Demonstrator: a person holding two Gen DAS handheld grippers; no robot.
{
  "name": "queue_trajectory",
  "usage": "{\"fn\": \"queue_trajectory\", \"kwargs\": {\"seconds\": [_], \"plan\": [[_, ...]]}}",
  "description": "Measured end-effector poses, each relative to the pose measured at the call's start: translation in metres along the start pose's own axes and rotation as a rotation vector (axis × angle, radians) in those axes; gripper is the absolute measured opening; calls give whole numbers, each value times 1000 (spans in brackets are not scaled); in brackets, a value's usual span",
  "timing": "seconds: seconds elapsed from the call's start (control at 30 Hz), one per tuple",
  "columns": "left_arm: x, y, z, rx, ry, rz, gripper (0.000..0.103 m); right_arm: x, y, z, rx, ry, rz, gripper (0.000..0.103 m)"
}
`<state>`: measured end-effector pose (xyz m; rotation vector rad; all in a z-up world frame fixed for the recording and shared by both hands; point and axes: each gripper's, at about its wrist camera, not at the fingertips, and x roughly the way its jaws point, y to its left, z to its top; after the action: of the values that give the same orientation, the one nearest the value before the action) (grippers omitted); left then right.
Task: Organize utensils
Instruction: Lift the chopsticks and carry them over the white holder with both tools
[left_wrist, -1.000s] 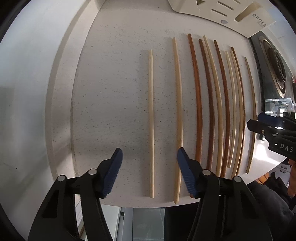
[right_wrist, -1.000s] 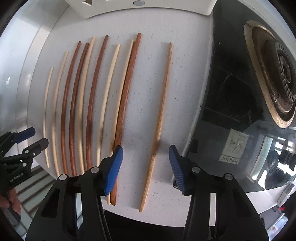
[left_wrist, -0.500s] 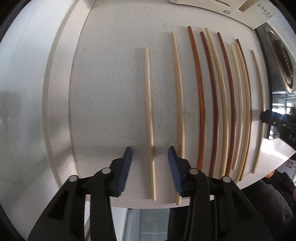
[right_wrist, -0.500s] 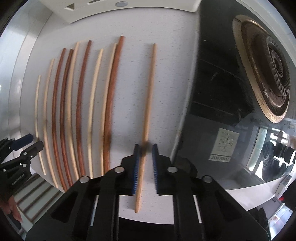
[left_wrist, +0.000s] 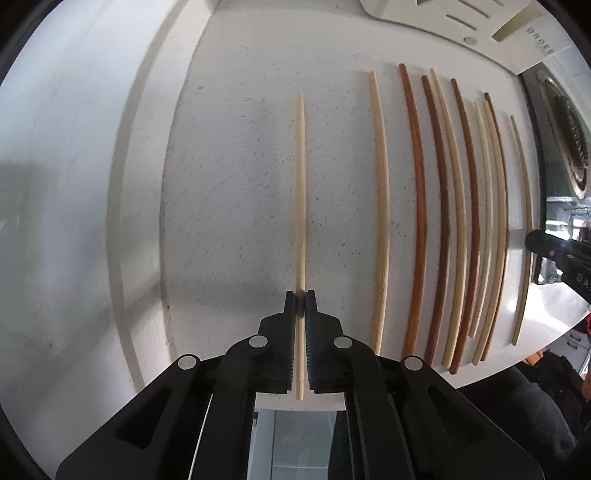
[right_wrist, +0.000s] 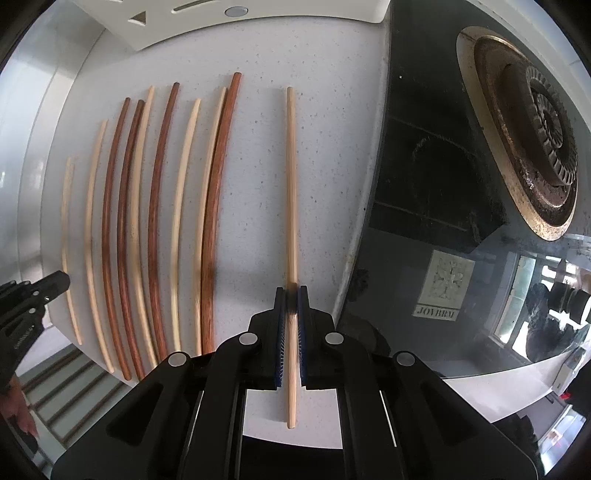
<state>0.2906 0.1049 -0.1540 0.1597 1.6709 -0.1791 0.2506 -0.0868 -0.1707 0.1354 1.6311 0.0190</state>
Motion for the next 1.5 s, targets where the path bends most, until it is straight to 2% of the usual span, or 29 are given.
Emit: {"fn": "queue_trajectory", "kwargs": {"seconds": [0.27, 0.47, 0.5, 0.63, 0.87, 0.97, 1.03, 1.17, 1.3, 1.5], "plan": [[-24, 10, -26, -23, -77, -41, 4, -16, 3, -15, -47, -75, 38, 7], [-36, 1, -44, -44, -134, -42, 4, -26, 1, -27, -142, -146, 79, 7], [-40, -12, -48, -54, -148, -31, 4, -26, 0, -29, -164, -151, 79, 7], [-51, -25, -50, -114, -198, -21, 4, -33, -3, -32, -246, -184, 85, 7], [-76, -52, -53, -226, -311, 8, 4, -53, -8, -46, -404, -294, 112, 7], [-99, -44, -51, -259, -369, 12, 4, -63, -17, -53, -444, -338, 131, 7], [-113, -46, -56, -275, -408, 6, 4, -74, -23, -40, -457, -358, 144, 7], [-127, -57, -33, -264, -461, 10, 4, -84, -30, -36, -496, -393, 170, 7], [-142, -62, -19, -239, -514, 0, 4, -105, -28, -8, -478, -450, 195, 7], [-167, -69, -3, -212, -630, -36, 4, -132, -32, -1, -481, -565, 213, 7]]}}
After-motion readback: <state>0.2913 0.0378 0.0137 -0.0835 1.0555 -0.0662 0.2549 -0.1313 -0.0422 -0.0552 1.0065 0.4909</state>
